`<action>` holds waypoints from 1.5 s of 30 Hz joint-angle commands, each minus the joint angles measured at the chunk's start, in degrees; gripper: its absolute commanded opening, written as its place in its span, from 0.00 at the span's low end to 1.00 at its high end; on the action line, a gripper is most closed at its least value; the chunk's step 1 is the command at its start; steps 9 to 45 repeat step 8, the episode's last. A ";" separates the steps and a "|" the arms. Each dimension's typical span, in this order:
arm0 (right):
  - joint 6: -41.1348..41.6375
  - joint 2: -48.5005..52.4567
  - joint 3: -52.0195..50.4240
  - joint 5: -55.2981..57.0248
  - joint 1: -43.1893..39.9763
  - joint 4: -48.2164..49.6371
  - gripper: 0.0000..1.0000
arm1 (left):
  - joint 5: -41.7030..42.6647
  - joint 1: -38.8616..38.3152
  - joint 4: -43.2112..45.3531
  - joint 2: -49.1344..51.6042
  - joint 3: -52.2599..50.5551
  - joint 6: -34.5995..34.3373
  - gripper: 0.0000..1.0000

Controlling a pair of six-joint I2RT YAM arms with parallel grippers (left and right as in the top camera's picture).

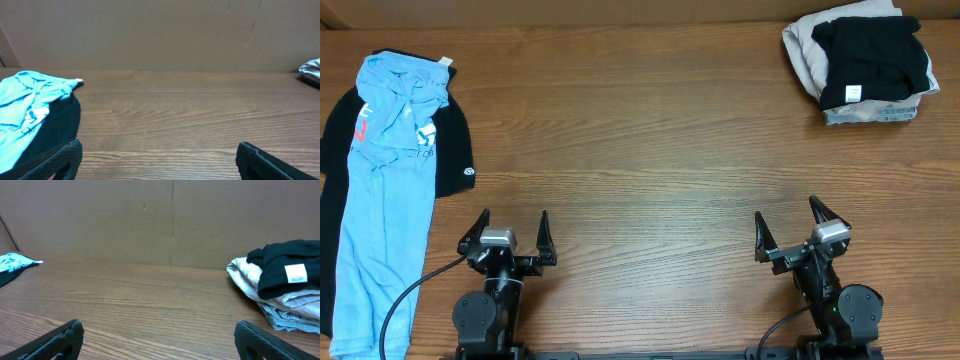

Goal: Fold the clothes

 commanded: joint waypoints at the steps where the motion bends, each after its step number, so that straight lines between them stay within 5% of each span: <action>1: 0.20 -0.42 -0.59 0.59 0.20 0.31 1.00 | -0.55 0.39 -0.15 -0.61 -0.20 -0.83 1.00; 45: 0.20 -0.42 -0.59 0.59 0.20 0.28 1.00 | -0.55 0.39 -0.15 -0.61 -0.20 -0.81 1.00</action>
